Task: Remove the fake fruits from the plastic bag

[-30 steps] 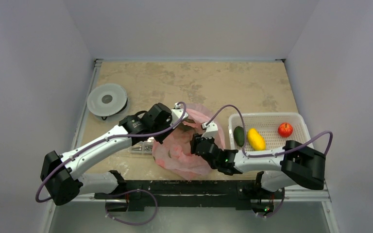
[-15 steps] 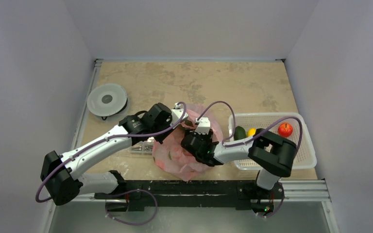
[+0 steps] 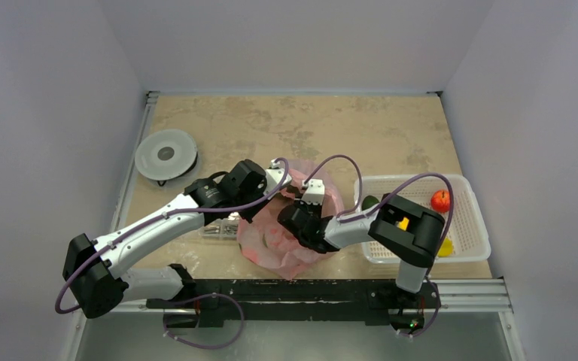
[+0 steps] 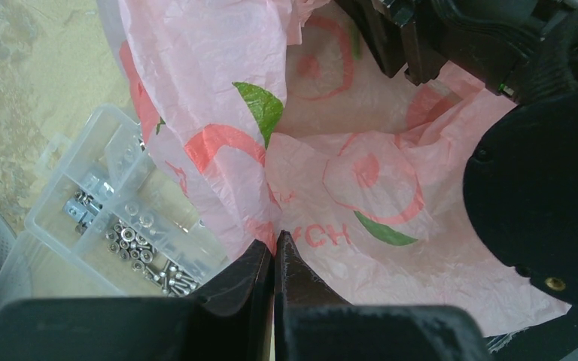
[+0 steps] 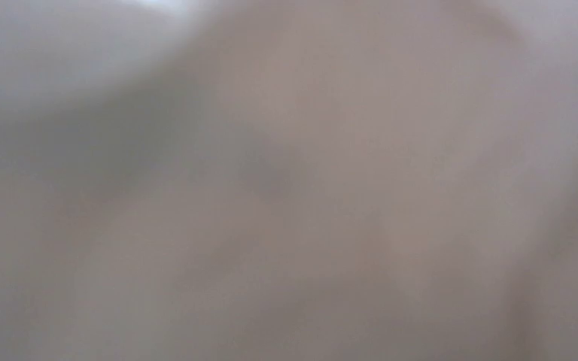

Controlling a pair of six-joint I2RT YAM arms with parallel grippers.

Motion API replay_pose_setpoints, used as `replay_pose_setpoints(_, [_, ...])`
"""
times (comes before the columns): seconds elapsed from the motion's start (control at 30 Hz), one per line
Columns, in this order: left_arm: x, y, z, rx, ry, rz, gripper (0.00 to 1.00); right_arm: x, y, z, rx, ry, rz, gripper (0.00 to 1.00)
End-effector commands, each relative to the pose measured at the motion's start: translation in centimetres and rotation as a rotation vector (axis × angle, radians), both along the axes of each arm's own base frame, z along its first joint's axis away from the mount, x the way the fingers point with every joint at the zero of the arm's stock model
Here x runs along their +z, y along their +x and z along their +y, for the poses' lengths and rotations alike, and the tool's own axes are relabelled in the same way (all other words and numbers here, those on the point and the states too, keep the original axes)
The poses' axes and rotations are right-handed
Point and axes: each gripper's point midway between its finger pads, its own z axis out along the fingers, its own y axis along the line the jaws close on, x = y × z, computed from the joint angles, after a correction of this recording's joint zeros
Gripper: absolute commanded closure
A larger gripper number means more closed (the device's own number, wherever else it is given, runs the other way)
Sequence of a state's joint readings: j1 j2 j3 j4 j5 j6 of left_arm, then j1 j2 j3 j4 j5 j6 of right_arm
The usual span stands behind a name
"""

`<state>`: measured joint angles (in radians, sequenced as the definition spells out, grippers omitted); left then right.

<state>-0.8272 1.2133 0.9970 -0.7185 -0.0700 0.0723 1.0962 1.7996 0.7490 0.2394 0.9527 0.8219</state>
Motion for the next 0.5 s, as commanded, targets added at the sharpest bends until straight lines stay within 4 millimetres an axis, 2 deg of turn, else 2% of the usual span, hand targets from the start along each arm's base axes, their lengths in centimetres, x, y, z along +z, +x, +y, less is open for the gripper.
replay_pose_setpoints(0.0, [2.2, 0.8, -1.2, -0.022, -0.061, -0.064, 1.0, 0.2, -0.8, -0.9, 0.016, 0.006, 0.027, 0.7])
replay_pose_setpoints(0.13, [2.3, 0.6, -1.3, -0.027, -0.065, -0.053, 1.0, 1.9, -0.3, -0.8, 0.06, 0.022, -0.038, 0.81])
replay_pose_setpoints(0.17, [2.3, 0.7, -1.3, -0.024, -0.068, -0.061, 1.0, 2.1, -0.1, -0.8, 0.058, 0.03, -0.033, 0.93])
replay_pose_setpoints(0.2, [2.2, 0.8, -1.2, -0.021, -0.068, -0.066, 1.0, 2.6, 0.2, -0.7, 0.059, 0.045, -0.038, 1.0])
replay_pose_setpoints(0.33, [2.3, 0.7, -1.5, -0.029, -0.069, -0.051, 1.0, 5.1, 0.6, 0.0, 0.107, 0.07, -0.089, 1.0])
replay_pose_setpoints(0.47, [1.6, 0.8, -1.6, -0.026, -0.054, -0.038, 1.0, 8.6, 0.5, 0.2, 0.151, 0.129, -0.151, 1.0])
